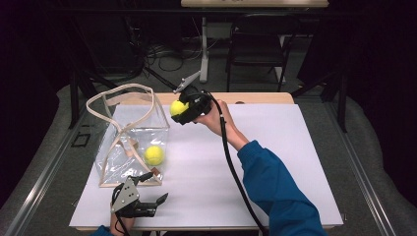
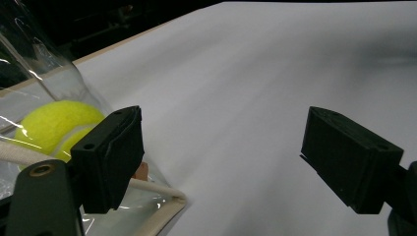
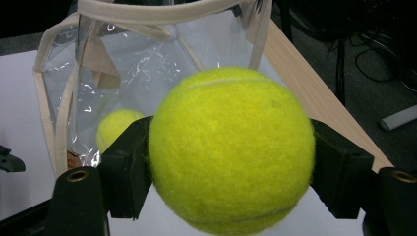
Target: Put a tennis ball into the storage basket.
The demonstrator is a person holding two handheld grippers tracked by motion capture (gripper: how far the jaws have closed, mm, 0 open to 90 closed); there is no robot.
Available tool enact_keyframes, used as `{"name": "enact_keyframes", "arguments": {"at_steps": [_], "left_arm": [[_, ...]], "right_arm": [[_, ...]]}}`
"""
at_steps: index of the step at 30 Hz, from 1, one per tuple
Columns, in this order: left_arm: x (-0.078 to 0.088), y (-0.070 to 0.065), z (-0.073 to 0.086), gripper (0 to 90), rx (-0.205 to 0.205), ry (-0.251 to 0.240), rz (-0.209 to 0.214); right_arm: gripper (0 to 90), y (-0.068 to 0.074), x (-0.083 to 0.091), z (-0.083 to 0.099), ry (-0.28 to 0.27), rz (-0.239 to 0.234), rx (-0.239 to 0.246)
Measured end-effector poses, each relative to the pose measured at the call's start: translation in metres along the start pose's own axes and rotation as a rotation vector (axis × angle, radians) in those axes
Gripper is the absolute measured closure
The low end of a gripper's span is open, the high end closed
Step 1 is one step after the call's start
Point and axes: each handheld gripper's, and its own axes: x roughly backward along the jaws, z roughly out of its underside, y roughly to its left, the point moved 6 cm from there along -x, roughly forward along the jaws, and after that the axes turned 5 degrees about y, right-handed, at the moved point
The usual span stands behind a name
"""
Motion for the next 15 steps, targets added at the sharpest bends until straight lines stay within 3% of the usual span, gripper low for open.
{"name": "enact_keyframes", "arguments": {"at_steps": [15], "left_arm": [[0.0004, 0.0001, -0.0002, 16.0, 0.001, -0.002, -0.002]], "right_arm": [[26.5, -0.0022, 0.0010, -0.0106, -0.015, 0.000, -0.003]]}}
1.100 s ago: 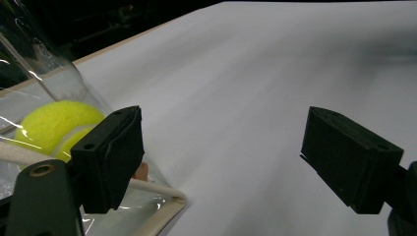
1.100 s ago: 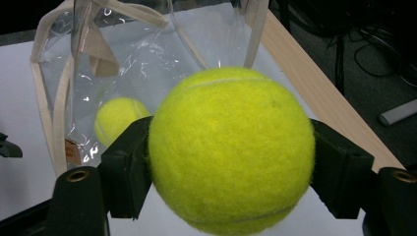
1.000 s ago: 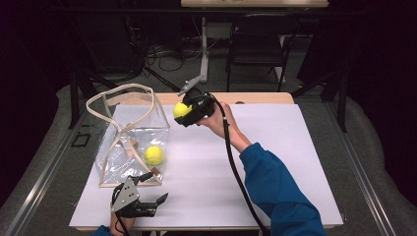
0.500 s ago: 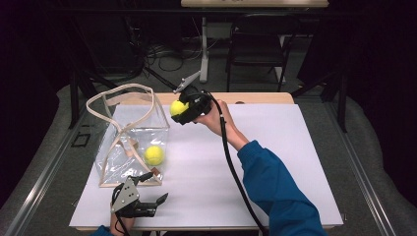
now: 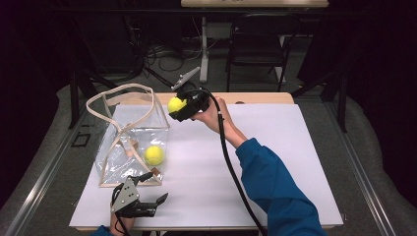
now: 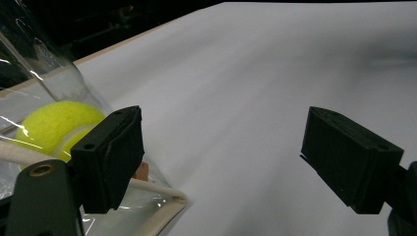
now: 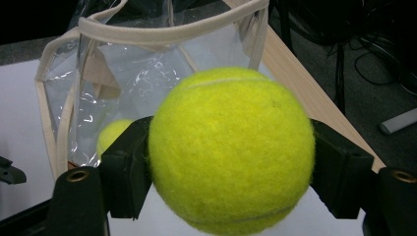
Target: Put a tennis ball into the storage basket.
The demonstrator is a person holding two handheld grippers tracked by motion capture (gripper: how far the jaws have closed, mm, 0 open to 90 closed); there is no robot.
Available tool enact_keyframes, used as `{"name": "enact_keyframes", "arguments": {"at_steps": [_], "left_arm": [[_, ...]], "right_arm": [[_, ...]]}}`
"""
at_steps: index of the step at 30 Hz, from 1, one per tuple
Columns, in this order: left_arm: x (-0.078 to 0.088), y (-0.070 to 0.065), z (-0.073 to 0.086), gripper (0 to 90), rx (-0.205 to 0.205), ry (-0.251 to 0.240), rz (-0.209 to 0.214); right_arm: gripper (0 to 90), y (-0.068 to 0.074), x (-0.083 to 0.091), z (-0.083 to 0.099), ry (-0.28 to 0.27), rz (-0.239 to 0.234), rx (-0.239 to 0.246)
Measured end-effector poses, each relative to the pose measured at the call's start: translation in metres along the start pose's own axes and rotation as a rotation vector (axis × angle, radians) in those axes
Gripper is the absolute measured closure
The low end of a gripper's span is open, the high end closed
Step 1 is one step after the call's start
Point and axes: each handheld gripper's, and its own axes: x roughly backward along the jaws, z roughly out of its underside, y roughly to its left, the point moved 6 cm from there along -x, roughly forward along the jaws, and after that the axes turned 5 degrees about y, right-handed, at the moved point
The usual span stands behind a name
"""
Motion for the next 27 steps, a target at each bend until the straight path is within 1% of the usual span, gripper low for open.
{"name": "enact_keyframes", "arguments": {"at_steps": [4, 15, 18, 27], "left_arm": [[0.000, 0.000, 0.000, 16.0, -0.002, 0.001, 0.003], [0.001, 0.000, 0.000, 16.0, -0.002, 0.001, 0.003], [0.001, 0.000, 0.000, 16.0, -0.003, 0.000, 0.004], [0.001, 0.000, 0.000, 16.0, 0.002, -0.002, 0.008]], "right_arm": [[26.5, 0.000, 0.000, -0.004, -0.002, 0.000, -0.002], [26.5, 0.002, 0.000, -0.014, -0.016, 0.000, 0.011], [26.5, 0.003, 0.002, -0.018, -0.036, 0.006, 0.014], [26.5, 0.002, 0.000, -0.026, -0.046, 0.005, 0.021]]}}
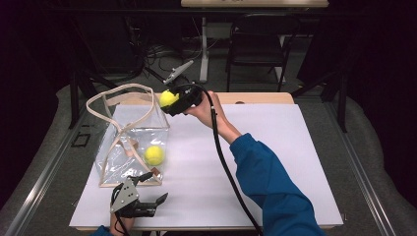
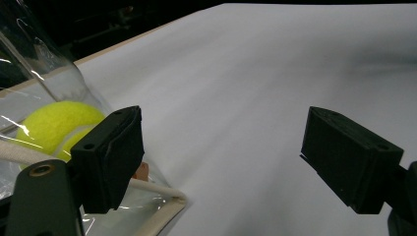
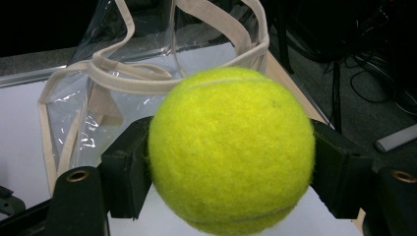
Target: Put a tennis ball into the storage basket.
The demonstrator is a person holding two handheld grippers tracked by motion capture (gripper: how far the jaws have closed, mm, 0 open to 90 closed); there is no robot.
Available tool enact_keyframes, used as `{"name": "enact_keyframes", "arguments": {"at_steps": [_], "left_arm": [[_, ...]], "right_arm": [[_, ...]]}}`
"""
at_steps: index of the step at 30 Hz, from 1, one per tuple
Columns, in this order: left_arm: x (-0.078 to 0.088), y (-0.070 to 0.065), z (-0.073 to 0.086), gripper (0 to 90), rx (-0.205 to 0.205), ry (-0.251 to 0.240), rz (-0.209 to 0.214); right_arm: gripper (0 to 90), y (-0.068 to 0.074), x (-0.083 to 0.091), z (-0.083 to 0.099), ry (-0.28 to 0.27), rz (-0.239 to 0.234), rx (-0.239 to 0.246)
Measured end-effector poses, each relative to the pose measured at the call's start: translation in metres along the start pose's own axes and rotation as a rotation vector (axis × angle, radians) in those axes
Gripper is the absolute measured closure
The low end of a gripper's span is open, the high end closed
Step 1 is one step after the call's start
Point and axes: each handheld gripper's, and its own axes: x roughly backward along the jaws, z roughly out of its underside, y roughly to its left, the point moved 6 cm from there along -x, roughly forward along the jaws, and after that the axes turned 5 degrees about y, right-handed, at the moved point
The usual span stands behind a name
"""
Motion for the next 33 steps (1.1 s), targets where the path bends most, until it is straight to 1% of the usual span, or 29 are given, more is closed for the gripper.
{"name": "enact_keyframes", "arguments": {"at_steps": [4, 13, 19, 27, 28, 33], "left_arm": [[0.000, 0.001, 0.000, 16.0, 0.002, -0.002, -0.007], [0.000, 0.001, 0.000, 16.0, 0.003, -0.001, -0.006], [0.001, 0.001, 0.000, 16.0, 0.005, -0.001, -0.001], [0.001, 0.001, 0.000, 16.0, 0.003, -0.001, -0.003], [0.001, 0.001, 0.000, 16.0, 0.002, -0.001, -0.003], [0.001, 0.001, 0.000, 16.0, 0.003, -0.001, -0.002]], "right_arm": [[26.5, 0.000, 0.000, -0.004, -0.004, -0.005, 0.000], [26.5, 0.001, -0.001, -0.013, -0.023, -0.007, 0.003], [26.5, 0.001, 0.001, -0.020, -0.050, 0.000, 0.007], [26.5, 0.004, 0.002, -0.028, -0.060, 0.007, 0.017], [26.5, 0.004, 0.002, -0.029, -0.068, 0.007, 0.020], [26.5, 0.004, 0.002, -0.032, -0.074, 0.009, 0.018]]}}
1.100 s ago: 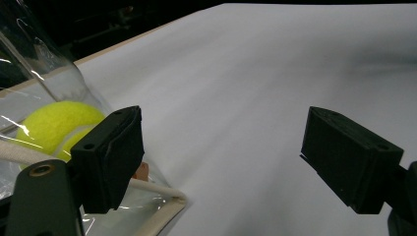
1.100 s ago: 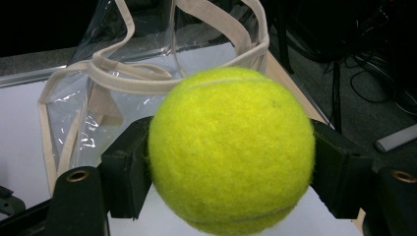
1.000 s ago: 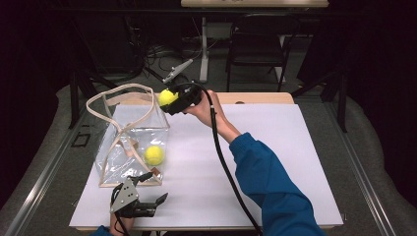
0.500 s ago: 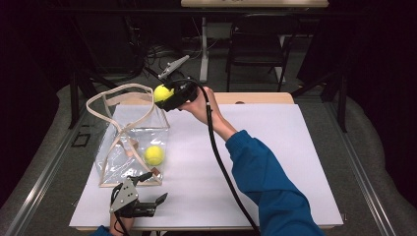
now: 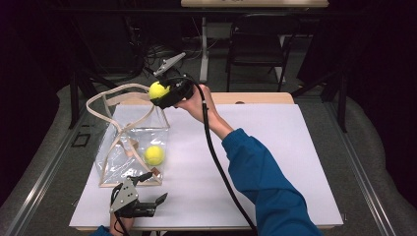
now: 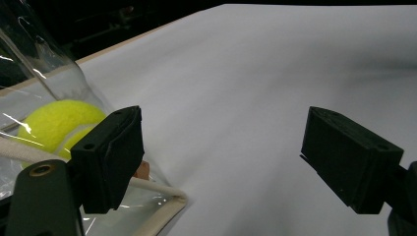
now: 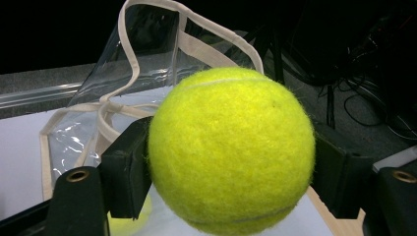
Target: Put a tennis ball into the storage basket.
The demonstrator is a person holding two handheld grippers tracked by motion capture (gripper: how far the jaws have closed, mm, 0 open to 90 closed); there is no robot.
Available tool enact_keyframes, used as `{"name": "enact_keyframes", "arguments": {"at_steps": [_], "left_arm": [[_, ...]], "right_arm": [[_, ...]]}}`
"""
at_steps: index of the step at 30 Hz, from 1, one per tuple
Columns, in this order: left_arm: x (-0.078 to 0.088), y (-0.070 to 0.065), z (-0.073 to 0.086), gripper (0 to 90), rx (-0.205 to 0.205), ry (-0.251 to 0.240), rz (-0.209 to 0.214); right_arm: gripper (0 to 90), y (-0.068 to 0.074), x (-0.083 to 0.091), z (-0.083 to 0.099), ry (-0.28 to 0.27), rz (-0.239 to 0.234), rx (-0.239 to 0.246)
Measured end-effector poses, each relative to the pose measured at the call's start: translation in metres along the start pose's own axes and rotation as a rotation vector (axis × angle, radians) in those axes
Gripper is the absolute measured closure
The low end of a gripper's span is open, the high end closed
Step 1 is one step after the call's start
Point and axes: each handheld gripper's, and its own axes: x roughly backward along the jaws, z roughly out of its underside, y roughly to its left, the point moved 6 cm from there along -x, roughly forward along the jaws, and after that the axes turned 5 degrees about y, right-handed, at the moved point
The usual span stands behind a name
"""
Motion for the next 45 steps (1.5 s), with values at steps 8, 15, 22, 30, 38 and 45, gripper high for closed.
{"name": "enact_keyframes", "arguments": {"at_steps": [8, 15, 22, 30, 38, 45], "left_arm": [[0.000, 0.000, 0.000, 16.0, 0.000, -0.001, 0.001], [0.000, 0.000, 0.000, 16.0, 0.001, -0.003, 0.003], [0.001, 0.000, 0.000, 16.0, 0.000, -0.004, 0.001], [0.001, 0.000, 0.000, 16.0, 0.005, -0.006, 0.001], [0.002, 0.001, 0.000, 16.0, 0.006, -0.008, -0.004], [0.002, 0.001, 0.000, 16.0, 0.005, -0.008, -0.005]], "right_arm": [[26.4, 0.002, -0.001, -0.006, -0.019, 0.003, 0.003], [26.4, 0.004, -0.002, -0.012, -0.033, 0.004, 0.006], [26.4, 0.009, -0.005, -0.017, -0.033, 0.005, 0.018], [26.4, 0.013, -0.010, -0.022, -0.041, 0.001, 0.023], [26.5, 0.014, -0.015, -0.024, -0.045, -0.001, 0.017], [26.5, 0.015, -0.021, -0.026, -0.046, -0.005, 0.016]]}}
